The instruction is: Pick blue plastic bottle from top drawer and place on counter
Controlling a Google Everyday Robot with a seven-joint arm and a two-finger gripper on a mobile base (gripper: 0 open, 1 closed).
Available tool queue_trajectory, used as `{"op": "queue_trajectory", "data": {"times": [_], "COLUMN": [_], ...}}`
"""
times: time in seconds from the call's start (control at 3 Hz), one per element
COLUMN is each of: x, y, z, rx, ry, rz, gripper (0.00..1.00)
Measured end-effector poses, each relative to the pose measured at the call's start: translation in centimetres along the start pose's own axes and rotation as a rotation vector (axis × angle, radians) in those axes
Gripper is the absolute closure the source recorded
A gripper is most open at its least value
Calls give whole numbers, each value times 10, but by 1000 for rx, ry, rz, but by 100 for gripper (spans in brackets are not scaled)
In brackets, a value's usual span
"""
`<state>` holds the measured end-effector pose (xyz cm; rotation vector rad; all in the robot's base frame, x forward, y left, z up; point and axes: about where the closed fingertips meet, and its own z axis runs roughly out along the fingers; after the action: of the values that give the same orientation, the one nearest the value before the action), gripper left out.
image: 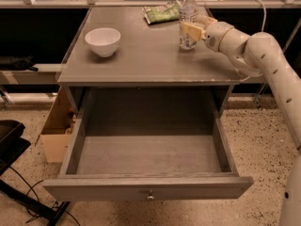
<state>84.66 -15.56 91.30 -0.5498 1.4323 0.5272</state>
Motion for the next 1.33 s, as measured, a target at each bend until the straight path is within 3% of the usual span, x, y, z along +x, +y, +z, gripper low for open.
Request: {"op": "queue_trajectory", "data": {"times": [0.33, 0.67, 1.0, 1.33], "x": [0, 0, -17, -50], "y": [1, 1, -1, -7], "z": [1, 1, -5, -36], "rx": [-3, -3, -39, -92], "ry": [1, 1, -4, 24], "rz": [0, 0, 20, 16], "gripper": [0, 0, 0, 0]}}
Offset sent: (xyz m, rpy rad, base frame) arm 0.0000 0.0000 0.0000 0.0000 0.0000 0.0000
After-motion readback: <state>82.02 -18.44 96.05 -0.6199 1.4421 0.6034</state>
